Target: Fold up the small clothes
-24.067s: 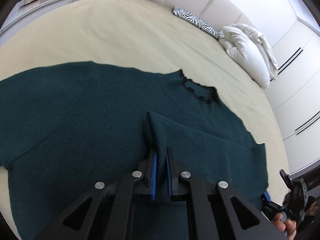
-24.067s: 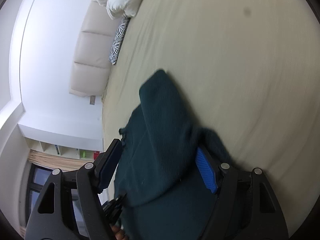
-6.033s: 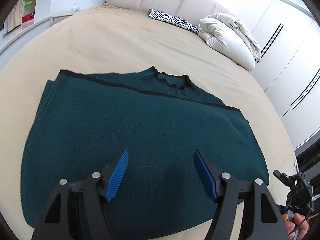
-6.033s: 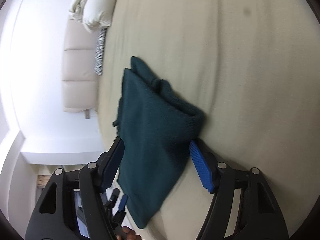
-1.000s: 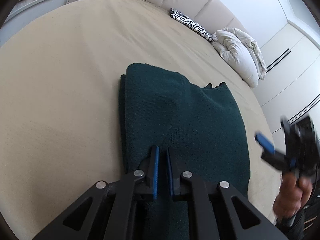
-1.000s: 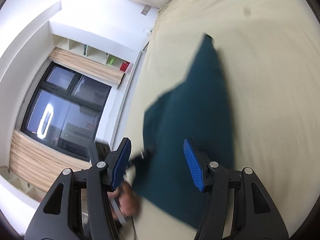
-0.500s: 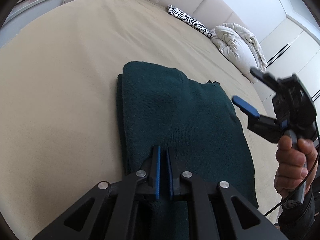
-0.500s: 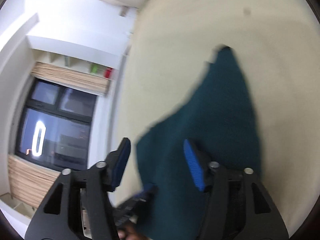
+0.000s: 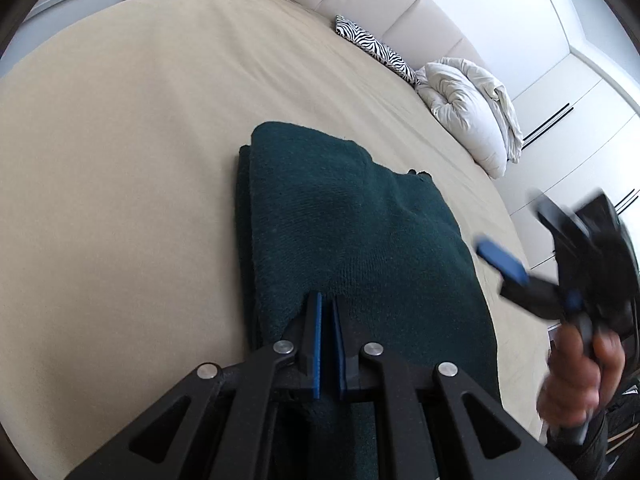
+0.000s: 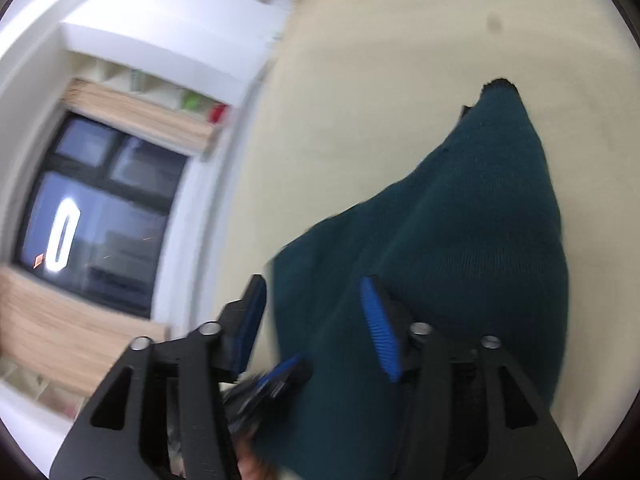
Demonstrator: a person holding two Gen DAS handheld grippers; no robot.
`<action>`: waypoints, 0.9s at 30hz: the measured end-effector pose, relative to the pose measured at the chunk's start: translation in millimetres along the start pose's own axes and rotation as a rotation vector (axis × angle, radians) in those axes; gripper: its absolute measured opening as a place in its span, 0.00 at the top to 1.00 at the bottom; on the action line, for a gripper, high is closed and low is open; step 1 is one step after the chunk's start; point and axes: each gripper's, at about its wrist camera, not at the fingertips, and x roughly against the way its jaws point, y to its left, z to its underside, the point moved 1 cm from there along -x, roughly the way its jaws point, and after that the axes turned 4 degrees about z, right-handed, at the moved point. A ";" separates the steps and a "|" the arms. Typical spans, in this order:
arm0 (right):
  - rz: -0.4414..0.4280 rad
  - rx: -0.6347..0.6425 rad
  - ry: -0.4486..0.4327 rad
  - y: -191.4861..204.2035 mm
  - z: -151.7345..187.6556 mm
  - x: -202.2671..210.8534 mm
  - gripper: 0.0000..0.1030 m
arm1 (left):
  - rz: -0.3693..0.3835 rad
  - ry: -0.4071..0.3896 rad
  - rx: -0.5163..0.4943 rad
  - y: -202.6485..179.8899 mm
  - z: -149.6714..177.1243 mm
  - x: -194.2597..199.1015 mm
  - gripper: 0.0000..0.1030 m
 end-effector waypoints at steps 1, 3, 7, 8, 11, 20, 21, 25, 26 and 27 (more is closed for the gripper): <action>-0.016 -0.002 0.008 -1.2 15.9 13.2 0.37 | 0.002 -0.002 0.001 0.4 0.6 0.4 0.90; -0.052 -0.005 0.054 -12.2 49.2 19.1 0.29 | 0.002 -0.006 -0.001 0.3 1.5 0.9 0.90; -0.105 0.065 0.045 -42.3 88.6 7.4 0.31 | 0.017 -0.020 0.007 3.7 3.8 5.0 0.90; -0.094 0.095 0.032 -38.3 91.5 12.5 0.31 | 0.024 -0.027 0.018 5.7 3.7 9.6 0.90; -0.060 0.061 0.045 -29.6 95.4 19.2 0.29 | 0.002 -0.062 0.016 1.0 13.4 34.6 0.87; -0.076 0.059 0.066 -41.4 122.9 13.6 0.25 | -0.123 -0.090 -0.073 -17.1 48.3 58.6 0.66; -0.069 0.039 0.065 -38.8 122.3 19.6 0.24 | -0.125 -0.103 -0.066 -17.6 47.0 66.4 0.63; -0.075 0.069 -0.030 -30.8 106.8 70.5 0.22 | -0.164 -0.170 -0.032 -7.4 39.0 92.8 0.23; -0.062 0.066 -0.043 -35.0 102.7 76.5 0.20 | -0.170 -0.167 -0.014 -1.2 36.5 93.2 0.22; -0.041 0.043 -0.051 -44.4 95.5 83.4 0.17 | -0.169 -0.141 0.015 7.1 32.9 89.5 0.22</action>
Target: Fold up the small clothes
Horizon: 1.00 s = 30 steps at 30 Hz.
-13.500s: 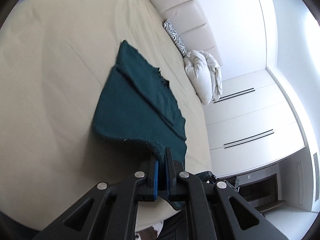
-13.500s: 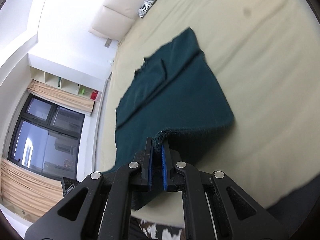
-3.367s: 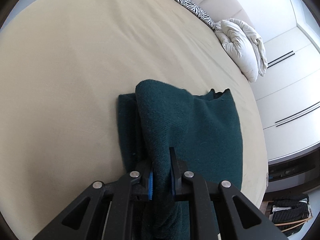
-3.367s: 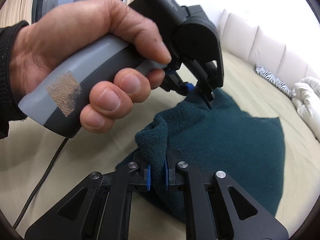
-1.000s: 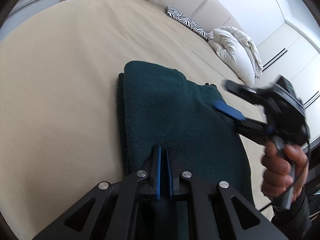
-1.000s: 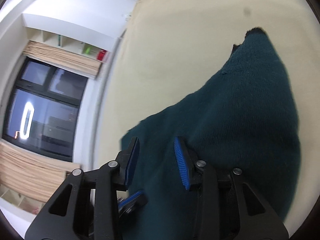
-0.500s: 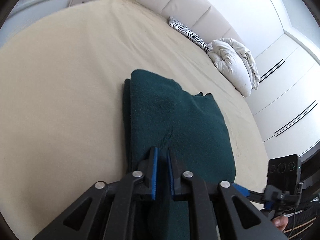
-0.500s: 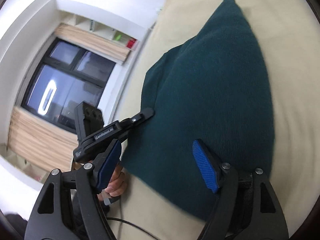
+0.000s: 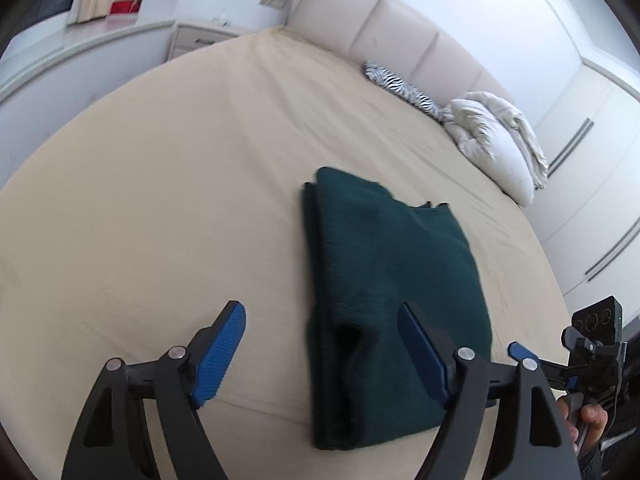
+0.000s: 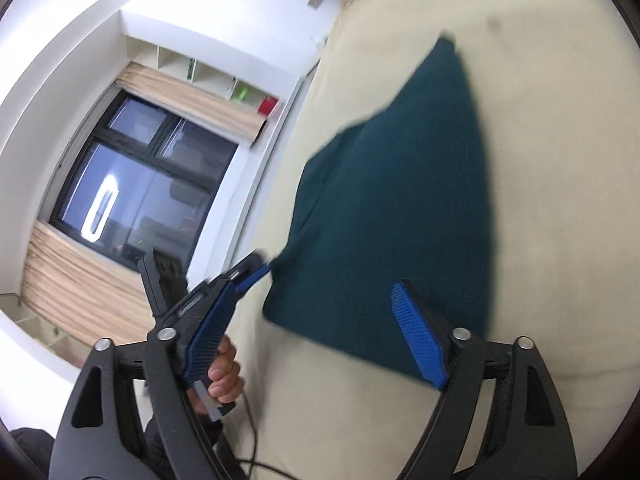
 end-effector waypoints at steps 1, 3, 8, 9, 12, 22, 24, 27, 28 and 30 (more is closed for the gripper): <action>0.027 -0.029 0.002 -11.2 -5.3 4.9 0.16 | 0.021 0.038 0.022 4.7 -2.2 -7.4 0.22; 0.041 -0.092 0.026 -33.5 -18.8 6.1 0.15 | 0.084 0.135 0.077 13.0 -5.6 -29.0 0.23; 0.085 -0.212 0.086 -68.1 -37.5 -25.2 0.14 | 0.118 0.214 0.073 0.1 -19.7 -51.6 0.23; 0.095 -0.227 0.092 -73.5 -40.3 -30.5 0.14 | 0.141 0.237 0.080 -2.4 -22.2 -57.0 0.23; 0.070 -0.227 0.095 -74.9 -48.2 -38.0 0.15 | 0.154 0.304 0.096 -4.9 -26.4 -77.4 0.24; 0.180 -0.170 0.160 -57.2 -67.4 -83.7 0.40 | 0.104 0.356 0.121 -10.8 -35.4 -97.4 0.44; 0.203 -0.160 0.156 -54.9 -67.8 -86.6 0.49 | 0.099 0.356 0.125 -12.9 -35.6 -96.9 0.61; 0.242 -0.116 0.142 -45.0 -66.4 -84.2 0.58 | 0.097 0.354 0.110 -21.1 -33.6 -94.6 0.70; 0.262 -0.117 0.118 -41.0 -66.5 -82.7 0.60 | 0.087 0.350 0.091 -24.8 -32.7 -92.1 0.71; 0.285 -0.082 0.110 -32.5 -64.1 -79.1 0.61 | 0.077 0.342 0.071 -32.8 -30.5 -85.3 0.73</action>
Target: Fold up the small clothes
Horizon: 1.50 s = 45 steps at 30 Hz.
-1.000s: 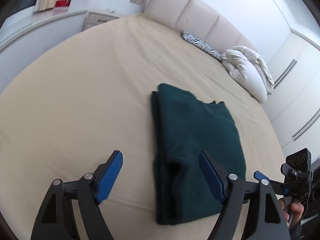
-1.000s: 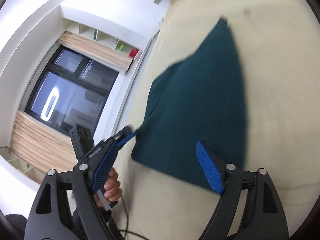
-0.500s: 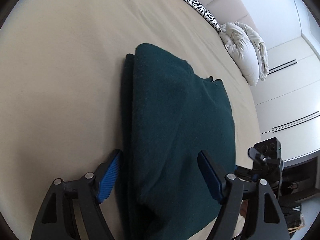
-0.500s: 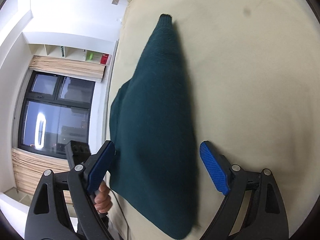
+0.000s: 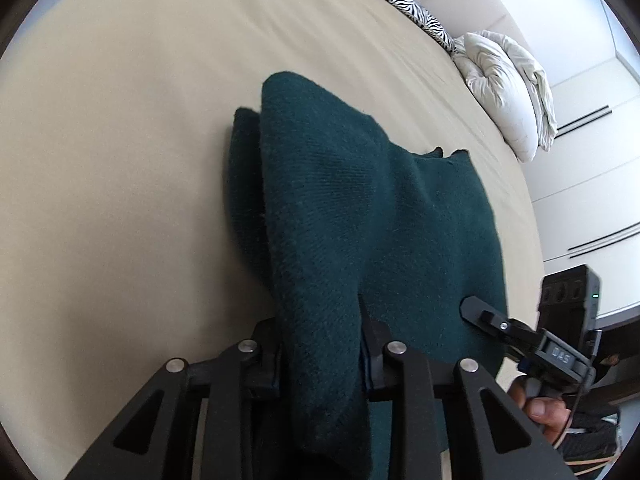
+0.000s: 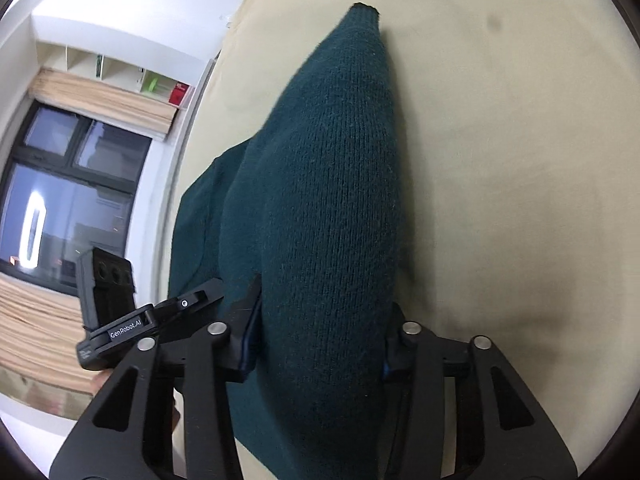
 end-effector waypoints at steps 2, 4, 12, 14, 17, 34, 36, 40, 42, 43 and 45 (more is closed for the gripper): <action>0.007 0.025 -0.011 13.2 1.5 11.5 0.62 | 0.016 0.000 -0.002 -6.9 6.0 7.2 0.74; -0.006 0.035 -0.017 17.9 9.8 29.4 0.63 | 0.032 -0.005 -0.021 -17.7 16.8 17.4 0.75; -0.087 0.058 -0.057 14.0 73.1 113.1 0.64 | 0.060 -0.038 -0.157 -80.9 98.1 55.5 0.75; -0.099 0.054 -0.064 7.5 94.5 128.1 0.64 | 0.055 -0.033 -0.191 -92.9 122.9 57.3 0.75; -0.120 0.040 -0.072 -6.2 121.3 138.7 0.64 | 0.045 -0.039 -0.222 -102.3 153.5 54.5 0.74; -0.079 -0.106 -0.142 -54.5 199.0 137.3 0.51 | -0.025 -0.048 -0.187 -62.8 200.4 15.3 0.62; -0.082 -0.102 -0.129 -69.5 213.2 143.8 0.52 | -0.031 -0.044 -0.181 -55.9 201.2 12.2 0.56; -0.034 -0.052 -0.145 -84.8 241.8 134.9 0.64 | -0.025 -0.056 -0.185 -53.9 203.7 8.2 0.54; -0.035 -0.072 -0.161 -84.3 242.3 137.7 0.64 | -0.044 -0.071 -0.208 -56.4 206.7 12.3 0.53; -0.017 -0.067 -0.164 -83.0 244.0 139.5 0.64 | -0.050 -0.079 -0.211 -55.9 207.9 15.3 0.53; 0.076 -0.015 -0.176 -71.4 248.4 146.8 0.62 | -0.075 -0.105 -0.218 -58.7 211.0 21.8 0.53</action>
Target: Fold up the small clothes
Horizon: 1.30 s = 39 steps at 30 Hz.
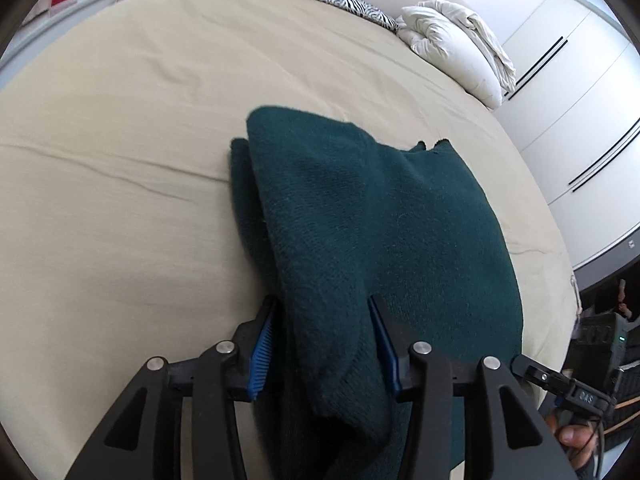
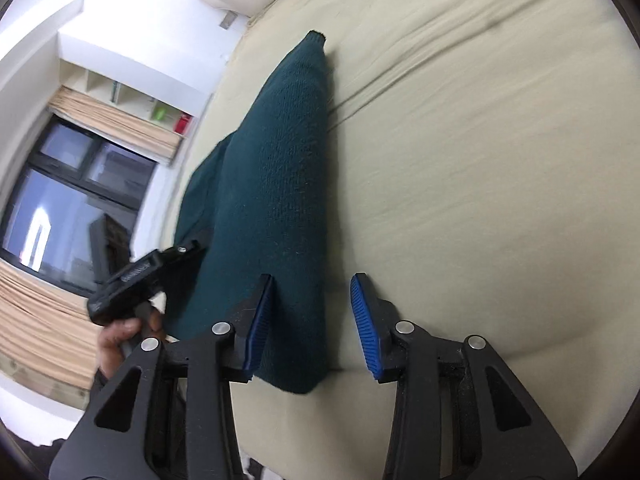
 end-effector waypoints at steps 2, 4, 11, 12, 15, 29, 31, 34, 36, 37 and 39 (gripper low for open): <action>0.127 0.080 -0.036 16.9 2.9 13.5 0.61 | -0.058 -0.056 -0.038 -8.6 3.4 15.7 0.53; 0.238 0.157 -0.104 28.3 7.3 30.2 0.61 | -0.120 -0.136 -0.089 -20.9 4.9 34.6 0.52; 0.376 0.331 -0.664 84.7 22.8 131.8 0.15 | -0.354 -0.629 -0.289 -78.8 32.1 151.0 0.00; 0.371 0.342 -0.766 94.0 28.1 147.8 0.05 | -0.385 -0.681 -0.311 -87.4 35.2 165.3 0.00; 0.421 0.375 -1.008 120.9 38.6 183.2 0.00 | -0.491 -0.790 -0.337 -105.8 40.3 197.4 0.00; 0.455 0.528 -0.889 185.6 54.0 205.1 0.00 | -0.585 -0.626 -0.337 -117.7 58.6 196.5 0.00; 0.470 0.497 -0.769 178.6 49.9 181.0 0.00 | -0.558 -0.532 -0.285 -102.2 58.3 172.6 0.00; 0.475 0.444 -0.626 160.0 51.3 149.1 0.00 | -0.535 -0.409 -0.232 -84.1 63.2 141.6 0.00; 0.492 0.414 -0.568 149.2 48.5 125.3 0.00 | -0.527 -0.361 -0.214 -76.0 67.7 128.4 0.00; 0.508 0.402 -0.549 143.6 44.5 115.3 0.00 | -0.519 -0.339 -0.203 -71.8 69.2 124.1 0.00; 0.536 0.370 -0.506 130.8 37.7 95.4 0.00 | -0.503 -0.304 -0.180 -65.9 71.9 117.8 0.00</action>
